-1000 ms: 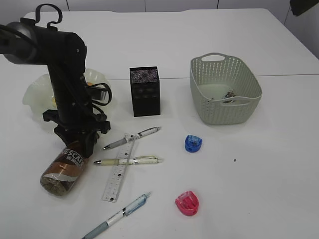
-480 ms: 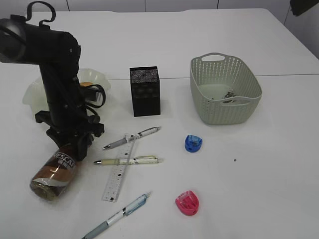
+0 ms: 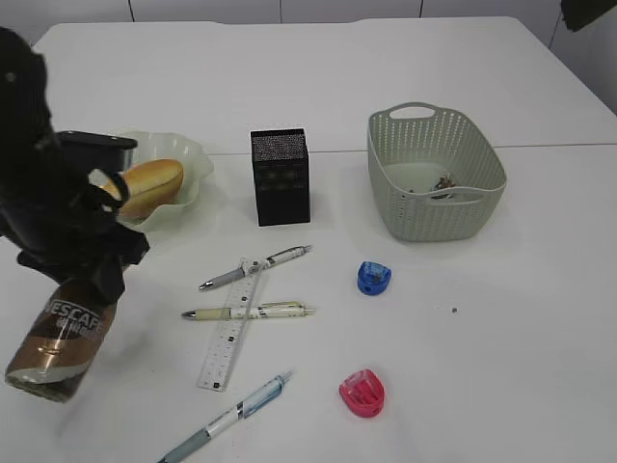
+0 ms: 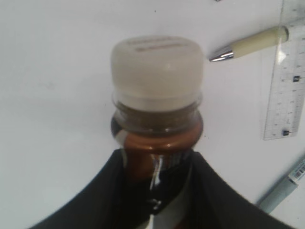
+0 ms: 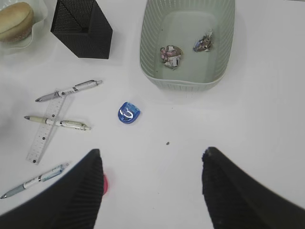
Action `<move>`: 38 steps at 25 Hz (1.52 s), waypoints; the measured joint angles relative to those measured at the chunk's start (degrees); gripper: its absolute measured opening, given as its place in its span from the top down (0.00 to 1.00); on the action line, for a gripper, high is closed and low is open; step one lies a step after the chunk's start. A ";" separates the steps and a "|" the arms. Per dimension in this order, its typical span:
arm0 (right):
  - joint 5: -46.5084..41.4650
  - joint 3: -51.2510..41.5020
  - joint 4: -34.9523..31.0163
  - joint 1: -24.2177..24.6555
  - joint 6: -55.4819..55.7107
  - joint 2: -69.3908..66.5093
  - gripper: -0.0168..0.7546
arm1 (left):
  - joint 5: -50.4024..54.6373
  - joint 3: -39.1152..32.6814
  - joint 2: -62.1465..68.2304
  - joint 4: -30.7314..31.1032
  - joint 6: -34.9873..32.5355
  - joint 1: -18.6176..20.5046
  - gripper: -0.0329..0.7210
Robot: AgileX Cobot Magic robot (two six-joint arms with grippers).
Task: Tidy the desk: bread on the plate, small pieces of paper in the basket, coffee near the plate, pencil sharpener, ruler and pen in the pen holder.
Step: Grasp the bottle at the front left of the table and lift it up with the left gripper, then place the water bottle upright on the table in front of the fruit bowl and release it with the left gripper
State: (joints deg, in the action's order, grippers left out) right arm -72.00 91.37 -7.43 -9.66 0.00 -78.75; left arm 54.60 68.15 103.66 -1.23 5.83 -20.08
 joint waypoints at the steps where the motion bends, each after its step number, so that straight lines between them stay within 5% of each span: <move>1: 0.00 0.00 0.00 0.00 0.00 0.00 0.36 | -3.67 -2.91 -3.33 0.00 0.12 0.00 0.62; 8: 0.00 0.00 0.00 0.00 0.00 0.00 0.36 | -46.14 -32.35 -27.76 0.81 0.58 0.00 0.62; 12: 0.00 0.00 0.00 0.00 0.00 0.00 0.36 | -63.53 -41.09 -32.75 1.23 -0.19 3.00 0.62; 17: 0.00 0.00 0.00 0.00 -0.59 0.00 0.36 | -80.39 -42.17 -27.77 1.23 -2.80 7.27 0.62; 28: 0.00 0.00 0.08 0.00 -2.02 0.36 0.36 | -112.15 -42.07 -4.92 -1.04 -3.07 7.91 0.62; 38: 0.00 0.00 0.08 0.00 -3.02 0.49 0.36 | -116.92 -40.78 4.87 -1.84 -3.07 7.91 0.62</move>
State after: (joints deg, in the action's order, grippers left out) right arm -72.00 91.37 -7.35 -9.66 -3.02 -78.26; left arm -62.32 27.38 108.53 -3.07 2.75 -12.17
